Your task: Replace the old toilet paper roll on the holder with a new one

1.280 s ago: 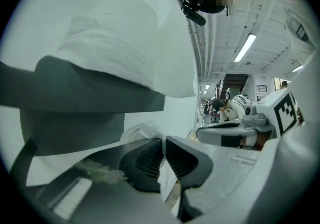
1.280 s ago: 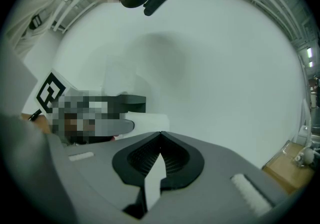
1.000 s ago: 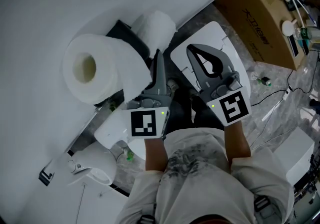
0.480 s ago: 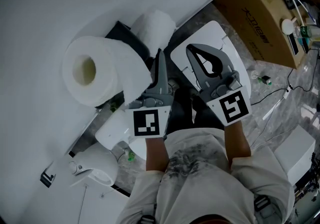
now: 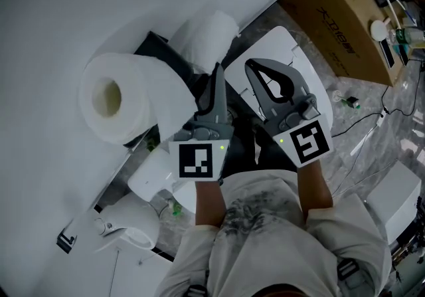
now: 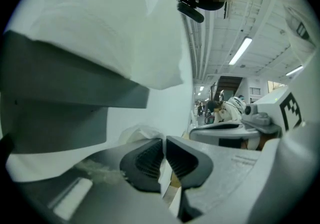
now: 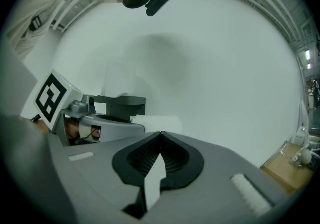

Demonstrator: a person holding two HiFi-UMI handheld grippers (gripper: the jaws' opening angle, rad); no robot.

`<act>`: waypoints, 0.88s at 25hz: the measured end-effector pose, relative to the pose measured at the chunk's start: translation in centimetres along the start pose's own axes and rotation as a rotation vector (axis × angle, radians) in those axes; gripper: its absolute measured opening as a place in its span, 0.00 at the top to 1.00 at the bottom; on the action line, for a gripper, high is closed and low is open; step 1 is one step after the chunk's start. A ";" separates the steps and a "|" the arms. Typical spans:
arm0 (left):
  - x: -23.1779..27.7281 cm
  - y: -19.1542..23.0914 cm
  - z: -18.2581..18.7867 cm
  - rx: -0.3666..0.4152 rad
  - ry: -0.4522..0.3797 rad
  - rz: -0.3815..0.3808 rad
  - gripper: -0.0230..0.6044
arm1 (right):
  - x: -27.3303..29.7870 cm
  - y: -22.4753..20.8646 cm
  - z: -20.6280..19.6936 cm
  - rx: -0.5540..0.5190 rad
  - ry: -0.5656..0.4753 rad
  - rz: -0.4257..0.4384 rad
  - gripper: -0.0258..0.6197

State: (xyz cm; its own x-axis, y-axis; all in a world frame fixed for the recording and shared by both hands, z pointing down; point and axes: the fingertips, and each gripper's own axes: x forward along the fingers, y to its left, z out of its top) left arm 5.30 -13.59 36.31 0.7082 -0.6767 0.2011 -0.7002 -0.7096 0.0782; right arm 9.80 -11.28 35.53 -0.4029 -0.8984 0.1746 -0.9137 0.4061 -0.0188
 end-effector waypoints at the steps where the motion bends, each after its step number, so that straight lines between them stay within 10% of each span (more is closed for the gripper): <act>1: 0.4 -0.6 0.2 0.009 -0.004 -0.017 0.94 | -0.1 -0.1 0.0 -0.001 -0.001 -0.005 0.96; 22: -0.6 -5.3 2.6 0.015 -0.042 -0.059 0.94 | -6.1 -1.8 2.8 -0.023 -0.049 -0.072 0.96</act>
State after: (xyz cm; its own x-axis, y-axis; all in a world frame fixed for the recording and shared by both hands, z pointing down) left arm 8.76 -9.93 33.24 0.7517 -0.6408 0.1558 -0.6558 -0.7513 0.0741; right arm 13.72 -7.03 31.77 -0.3387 -0.9324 0.1265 -0.9392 0.3432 0.0147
